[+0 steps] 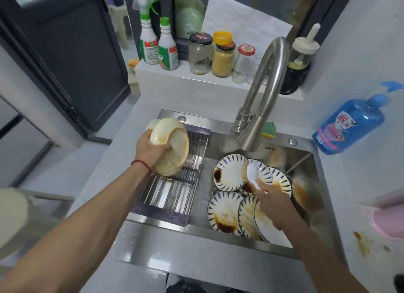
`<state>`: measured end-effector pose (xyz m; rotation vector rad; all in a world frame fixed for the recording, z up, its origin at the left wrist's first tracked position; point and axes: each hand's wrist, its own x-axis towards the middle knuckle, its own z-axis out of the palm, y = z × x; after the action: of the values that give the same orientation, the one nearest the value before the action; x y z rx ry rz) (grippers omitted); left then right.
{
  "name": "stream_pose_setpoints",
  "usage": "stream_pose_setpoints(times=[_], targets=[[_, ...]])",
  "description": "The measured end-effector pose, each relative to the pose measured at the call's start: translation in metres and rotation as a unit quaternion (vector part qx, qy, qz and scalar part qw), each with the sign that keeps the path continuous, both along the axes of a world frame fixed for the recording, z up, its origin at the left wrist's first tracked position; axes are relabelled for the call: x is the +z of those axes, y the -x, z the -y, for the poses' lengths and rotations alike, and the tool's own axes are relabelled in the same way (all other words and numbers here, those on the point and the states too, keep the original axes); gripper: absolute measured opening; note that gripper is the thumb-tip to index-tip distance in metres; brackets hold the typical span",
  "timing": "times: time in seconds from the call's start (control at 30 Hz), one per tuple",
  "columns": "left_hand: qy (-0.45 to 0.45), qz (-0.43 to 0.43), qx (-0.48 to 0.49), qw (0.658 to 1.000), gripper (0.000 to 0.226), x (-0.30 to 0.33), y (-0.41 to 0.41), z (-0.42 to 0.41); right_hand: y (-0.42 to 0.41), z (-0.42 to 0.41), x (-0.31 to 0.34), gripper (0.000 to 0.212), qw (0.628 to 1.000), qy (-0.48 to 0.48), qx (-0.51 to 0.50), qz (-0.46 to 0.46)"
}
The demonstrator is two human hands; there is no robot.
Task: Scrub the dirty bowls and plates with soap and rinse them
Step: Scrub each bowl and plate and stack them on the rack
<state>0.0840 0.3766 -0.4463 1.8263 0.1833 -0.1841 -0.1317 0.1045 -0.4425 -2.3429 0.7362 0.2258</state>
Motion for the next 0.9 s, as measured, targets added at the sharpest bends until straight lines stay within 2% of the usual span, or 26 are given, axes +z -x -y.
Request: stream_pose_setpoints(times=[0.13, 0.3, 0.37, 0.43, 0.47, 0.53, 0.6, 0.63, 0.73, 0.77, 0.8, 0.83, 0.9], targets=[[-0.066, 0.012, -0.012, 0.998, 0.047, -0.013, -0.024, 0.01, 0.017, 0.003, -0.016, 0.042, 1.0, -0.01, -0.008, -0.015], [-0.124, 0.02, -0.005, 0.992, 0.045, -0.033, -0.043, 0.025, 0.038, 0.016, -0.035, 0.038, 0.999, 0.033, 0.021, -0.03], [-0.133, 0.015, -0.003, 0.991, 0.048, -0.039, -0.047, 0.028, 0.047, 0.019, -0.032, 0.038, 0.996, 0.079, 0.044, -0.02], [-0.139, 0.008, 0.002, 0.99, 0.049, -0.046, -0.052, 0.026, 0.056, 0.029, -0.046, 0.062, 0.991, 0.07, 0.074, -0.09], [-0.145, 0.008, 0.002, 0.989, 0.05, -0.049, -0.054, 0.025, 0.058, 0.033, -0.055, 0.07, 0.988, 0.119, 0.087, -0.055], [-0.143, 0.008, 0.005, 0.99, 0.052, -0.056, -0.054, 0.021, 0.066, 0.033, -0.046, 0.049, 0.979, 0.163, 0.08, -0.092], [-0.139, 0.01, 0.008, 0.99, 0.055, -0.059, -0.055, 0.019, 0.069, 0.038, -0.065, 0.041, 0.993, 0.107, 0.043, -0.036], [-0.152, 0.013, 0.006, 0.988, 0.057, -0.059, -0.056, 0.019, 0.072, 0.04, -0.067, 0.04, 0.997, 0.056, 0.033, -0.043], [-0.255, 0.047, -0.012, 0.966, 0.064, -0.056, -0.055, 0.021, 0.066, 0.037, -0.053, 0.037, 0.978, 0.082, 0.175, -0.076], [-0.288, 0.071, -0.017, 0.955, 0.064, -0.054, -0.054, 0.021, 0.064, 0.044, -0.058, 0.045, 0.98, 0.068, 0.156, -0.107], [-0.317, 0.099, -0.022, 0.943, 0.061, -0.054, -0.052, 0.021, 0.062, 0.045, -0.065, 0.052, 0.985, 0.086, 0.13, -0.072], [-0.341, 0.125, -0.026, 0.931, 0.057, -0.055, -0.051, 0.019, 0.057, 0.045, -0.067, 0.055, 0.983, 0.095, 0.146, -0.052], [-0.365, 0.139, -0.017, 0.92, 0.049, -0.056, -0.052, 0.013, 0.056, 0.035, -0.06, 0.044, 0.968, 0.172, 0.178, -0.044]])
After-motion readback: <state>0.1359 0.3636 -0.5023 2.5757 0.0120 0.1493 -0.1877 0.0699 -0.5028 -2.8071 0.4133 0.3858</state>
